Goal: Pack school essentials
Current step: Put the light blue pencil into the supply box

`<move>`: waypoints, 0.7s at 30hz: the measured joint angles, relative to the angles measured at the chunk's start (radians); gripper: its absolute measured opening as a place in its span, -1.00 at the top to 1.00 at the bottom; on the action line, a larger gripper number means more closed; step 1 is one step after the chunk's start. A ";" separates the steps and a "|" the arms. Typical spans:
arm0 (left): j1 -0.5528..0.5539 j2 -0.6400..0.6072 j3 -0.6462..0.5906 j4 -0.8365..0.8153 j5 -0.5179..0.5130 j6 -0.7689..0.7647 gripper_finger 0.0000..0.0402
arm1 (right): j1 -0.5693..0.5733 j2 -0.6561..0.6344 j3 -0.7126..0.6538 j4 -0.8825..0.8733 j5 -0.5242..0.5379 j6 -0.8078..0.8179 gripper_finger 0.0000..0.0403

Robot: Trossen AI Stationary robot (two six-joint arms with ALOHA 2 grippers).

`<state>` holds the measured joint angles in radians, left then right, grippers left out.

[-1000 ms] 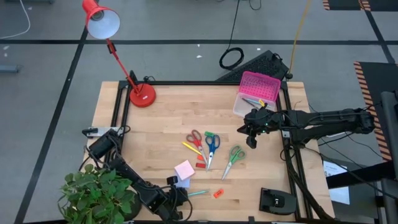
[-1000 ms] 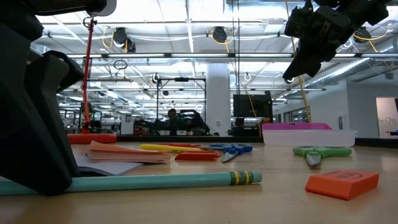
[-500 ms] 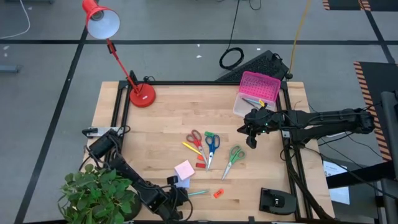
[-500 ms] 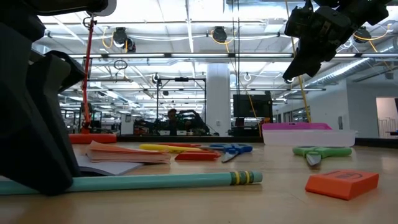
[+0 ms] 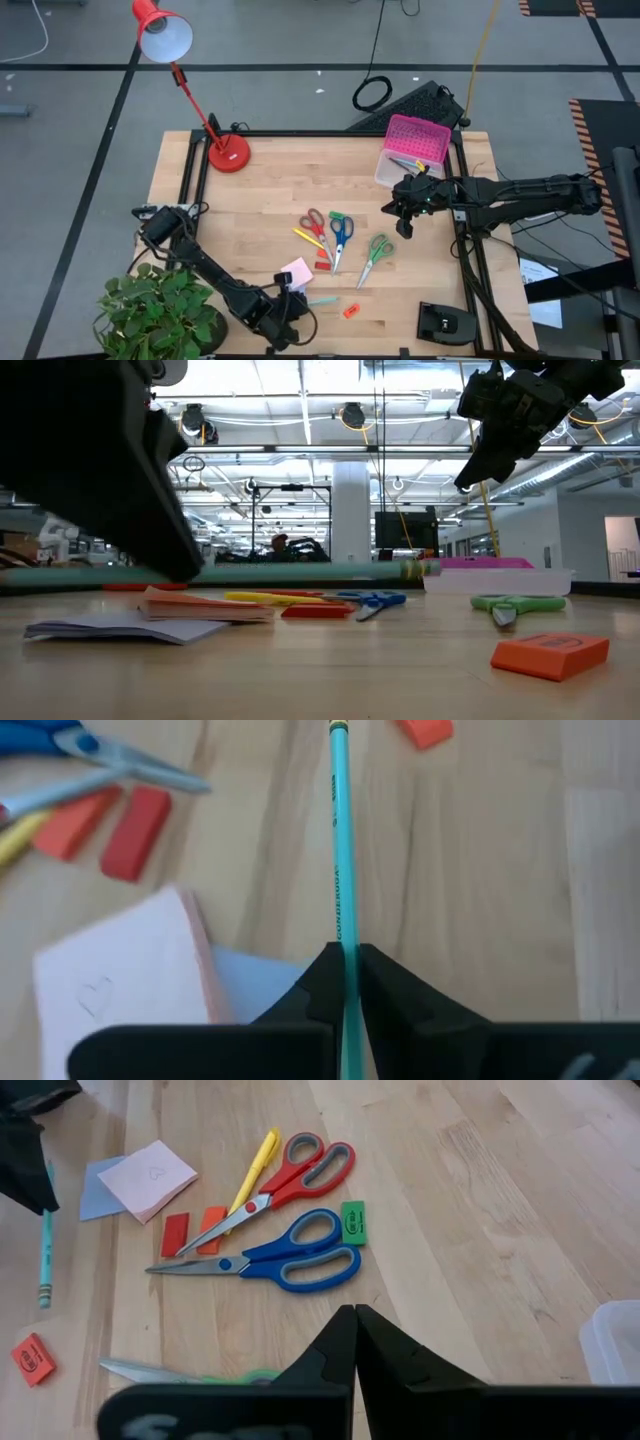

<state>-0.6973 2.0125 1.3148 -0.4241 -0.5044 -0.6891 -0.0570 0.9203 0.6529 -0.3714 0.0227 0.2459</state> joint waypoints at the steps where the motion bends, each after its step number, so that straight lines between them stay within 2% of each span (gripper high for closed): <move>1: 0.007 -0.008 0.000 -0.001 0.001 0.015 0.86 | 0.000 0.000 0.000 0.000 0.000 0.000 1.00; 7: 0.050 -0.055 0.000 -0.001 0.005 0.085 0.86 | 0.000 0.000 0.000 0.009 0.006 -0.007 1.00; 14: 0.108 -0.132 0.002 0.000 -0.002 0.235 0.86 | 0.000 0.000 0.000 0.073 0.003 -0.007 1.00; 21: 0.172 -0.215 0.002 0.000 -0.011 0.385 0.86 | 0.037 -0.018 0.003 0.130 0.005 0.003 0.81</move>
<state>-0.5252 1.7978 1.3167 -0.4242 -0.5153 -0.3042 -0.0199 0.9027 0.6558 -0.2412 0.0274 0.2489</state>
